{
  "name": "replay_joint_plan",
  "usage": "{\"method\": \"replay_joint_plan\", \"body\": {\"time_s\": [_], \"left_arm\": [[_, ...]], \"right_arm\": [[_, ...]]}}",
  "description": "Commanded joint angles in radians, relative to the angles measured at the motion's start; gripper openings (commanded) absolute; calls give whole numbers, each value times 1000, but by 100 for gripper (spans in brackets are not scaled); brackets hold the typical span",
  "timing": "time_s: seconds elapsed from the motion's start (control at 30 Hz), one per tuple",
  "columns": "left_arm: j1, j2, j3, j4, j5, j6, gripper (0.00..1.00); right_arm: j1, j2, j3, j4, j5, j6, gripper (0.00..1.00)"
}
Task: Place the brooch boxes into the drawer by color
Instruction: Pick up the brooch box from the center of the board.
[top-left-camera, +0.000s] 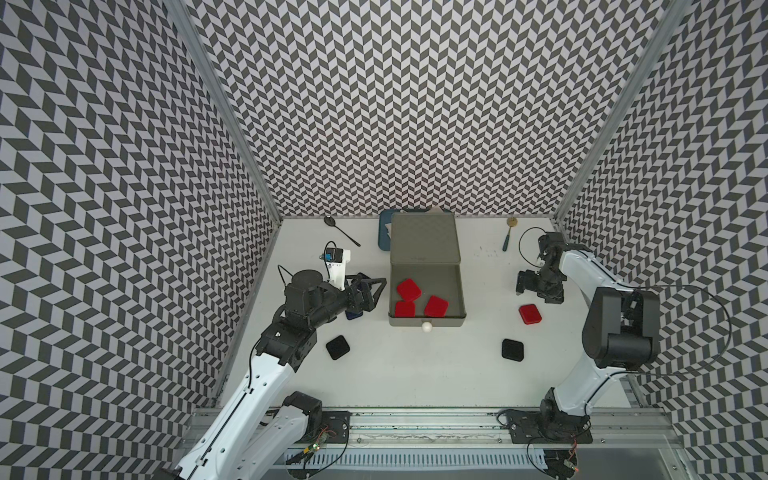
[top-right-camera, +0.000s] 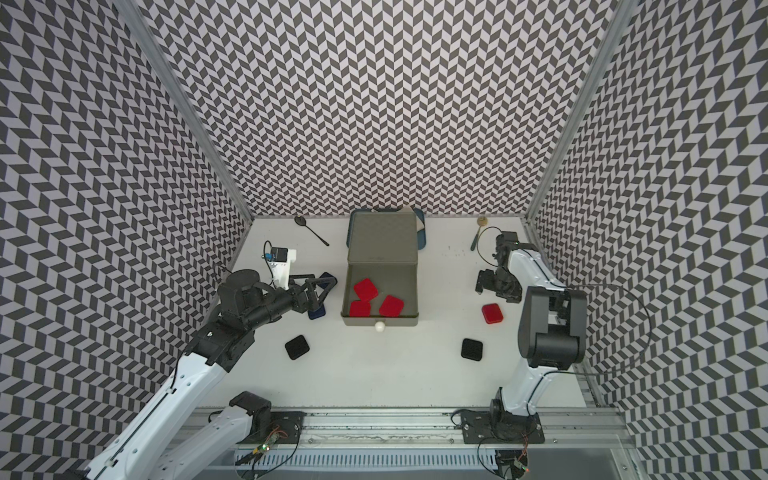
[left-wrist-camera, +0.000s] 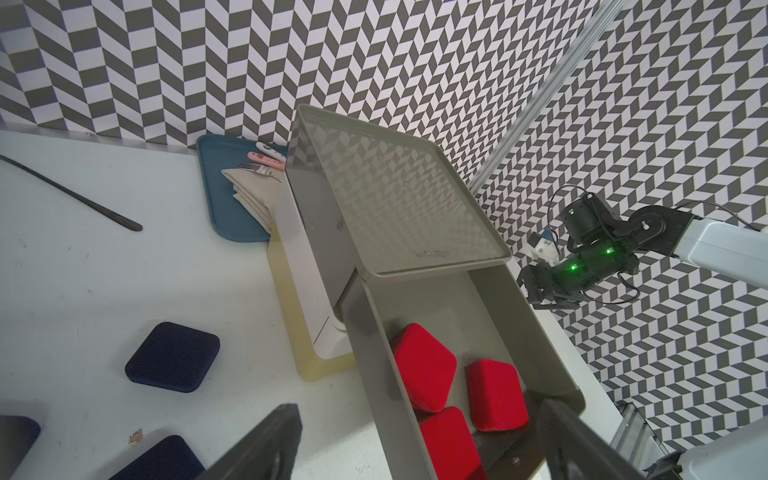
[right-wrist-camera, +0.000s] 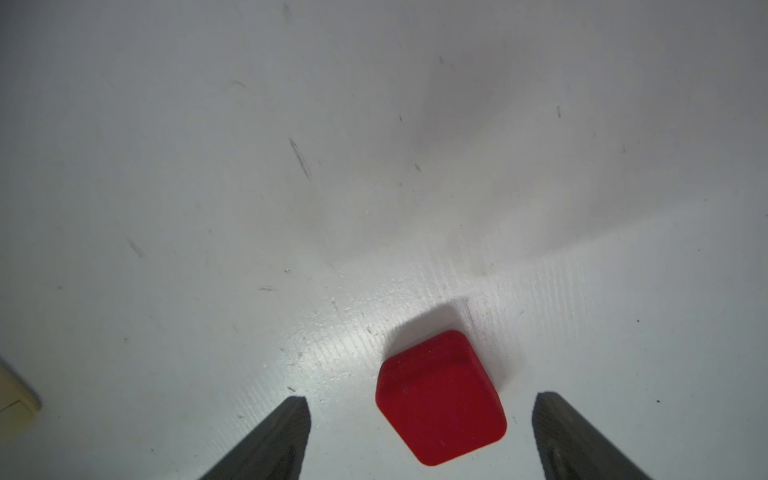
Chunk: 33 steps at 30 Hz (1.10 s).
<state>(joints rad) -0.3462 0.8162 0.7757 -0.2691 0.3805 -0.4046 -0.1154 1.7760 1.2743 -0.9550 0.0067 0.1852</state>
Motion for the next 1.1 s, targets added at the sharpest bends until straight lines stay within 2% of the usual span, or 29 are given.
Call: {"method": "replay_joint_plan", "body": {"time_s": [0.0,0.43,0.67,0.93,1.07], "left_arm": [[6,-10,1,42,19,24,94],[9,-15,-8,25,28,49,95],[12,-23,-13,23,23,49,95],[16,-25,-1,19,19,46,95],[16,-29,5,14,17,44,95]], "right_arm": [[-6,21,-33,21,8,8,88],[-4,-12,-111,54,-34,8,87],[3,7,-90,61,-57,-6,75],[21,16,-94,67,-61,-12,67],[41,20,-93,65,-58,-11,57]]}}
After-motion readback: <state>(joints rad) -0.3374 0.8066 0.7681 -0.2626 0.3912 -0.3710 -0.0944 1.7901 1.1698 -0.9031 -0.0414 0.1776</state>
